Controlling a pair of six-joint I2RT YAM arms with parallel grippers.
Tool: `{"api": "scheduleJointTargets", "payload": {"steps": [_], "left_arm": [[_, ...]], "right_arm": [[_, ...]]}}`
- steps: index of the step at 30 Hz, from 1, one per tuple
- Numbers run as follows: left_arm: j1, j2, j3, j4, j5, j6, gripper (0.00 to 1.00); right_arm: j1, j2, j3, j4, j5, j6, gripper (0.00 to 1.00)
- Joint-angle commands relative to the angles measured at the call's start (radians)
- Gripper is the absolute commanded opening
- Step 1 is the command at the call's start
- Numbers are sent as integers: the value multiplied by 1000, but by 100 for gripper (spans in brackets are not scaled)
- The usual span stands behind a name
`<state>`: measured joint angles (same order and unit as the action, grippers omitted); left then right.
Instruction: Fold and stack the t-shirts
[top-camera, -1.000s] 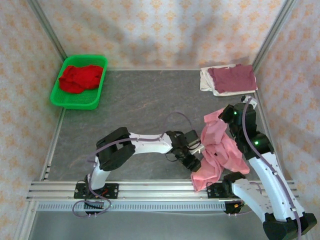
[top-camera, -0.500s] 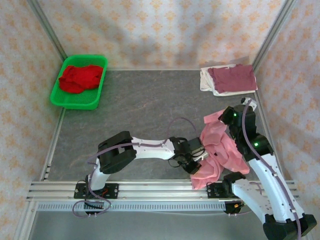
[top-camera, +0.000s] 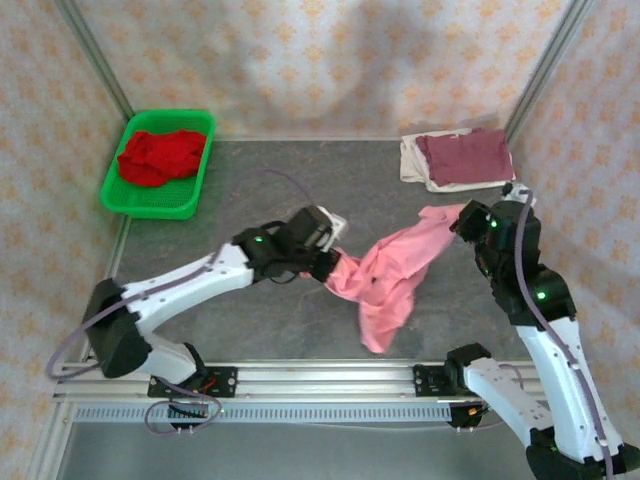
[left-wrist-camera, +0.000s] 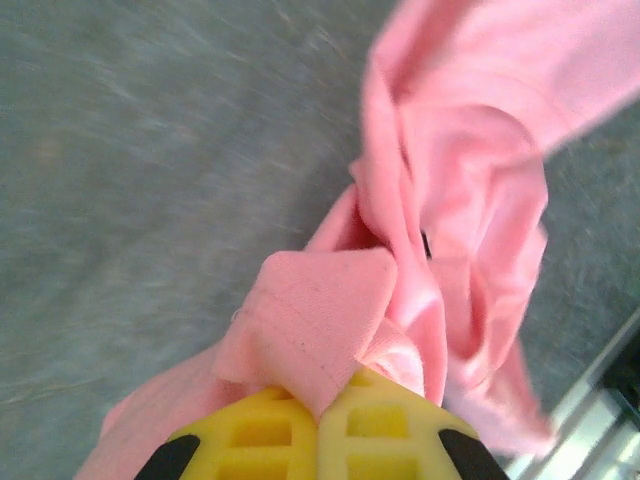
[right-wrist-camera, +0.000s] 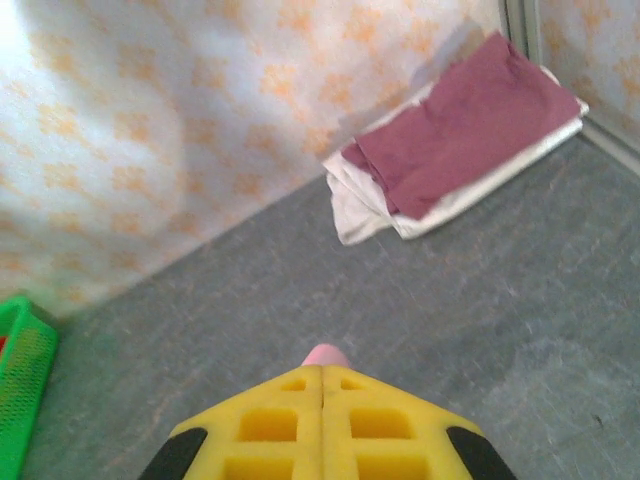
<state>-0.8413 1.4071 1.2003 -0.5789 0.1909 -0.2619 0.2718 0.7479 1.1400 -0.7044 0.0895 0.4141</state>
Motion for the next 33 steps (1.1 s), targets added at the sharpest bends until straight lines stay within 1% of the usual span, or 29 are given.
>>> {"api": "scheduleJointTargets", "payload": {"steps": [1, 3, 5, 7, 9, 11, 12, 13, 14, 15, 17, 18, 19, 21, 23, 24, 26, 27, 30, 31, 32, 33], "left_arm": [[81, -88, -59, -124, -61, 55, 0], [117, -148, -80, -156, -91, 58, 0], [142, -221, -112, -184, -185, 48, 0], [176, -304, -179, -154, -227, 41, 0], [236, -373, -252, -120, -243, 15, 1], [325, -410, -318, -98, -217, -29, 2], [357, -414, -351, -81, -202, -45, 5], [386, -413, -383, -61, -193, -59, 14], [408, -403, -413, -43, -192, -71, 28], [425, -391, -434, -28, -194, -79, 37], [451, -355, -462, -9, -187, -90, 39], [456, -335, -472, 6, -177, -87, 44], [458, -315, -478, 22, -167, -81, 53], [459, -279, -478, 42, -149, -70, 48], [459, -242, -466, 59, -116, -55, 49], [459, -218, -453, 54, -86, -46, 51], [457, -183, -445, 32, -24, -44, 51], [456, -173, -453, 12, -20, -66, 52], [462, -152, -500, -74, -77, -214, 50], [462, -146, -522, -98, -92, -262, 51], [462, -140, -539, -114, -108, -322, 55], [464, -133, -558, -125, -111, -377, 56]], "right_arm": [[-5, -5, 78, -81, 1, -27, 0], [-6, -12, 101, -88, -7, -38, 0], [-6, -31, 101, -89, -10, -48, 0], [-5, -54, 82, -84, 0, -61, 0], [-6, -68, 62, -89, 30, -64, 0], [-6, -65, 23, -85, 66, -68, 0], [-5, -58, -1, -81, 79, -69, 0], [-5, -48, -32, -68, 84, -70, 0], [-7, -39, -71, -50, 82, -66, 0], [-6, -30, -104, -32, 79, -59, 0], [-7, -12, -174, 25, 56, -42, 0], [-7, 1, -210, 60, 40, -35, 0], [-8, 15, -236, 87, 33, -24, 0], [-9, 41, -273, 128, 19, -20, 0], [-8, 64, -290, 151, 19, -21, 0], [-8, 76, -292, 160, 21, -27, 0], [-10, 97, -284, 166, 22, -43, 0], [-10, 108, -278, 163, 29, -51, 0], [-13, 125, -269, 169, 42, -66, 0], [-14, 128, -270, 177, 42, -67, 0], [-15, 131, -270, 183, 42, -66, 0], [-16, 139, -270, 189, 41, -67, 0]]}}
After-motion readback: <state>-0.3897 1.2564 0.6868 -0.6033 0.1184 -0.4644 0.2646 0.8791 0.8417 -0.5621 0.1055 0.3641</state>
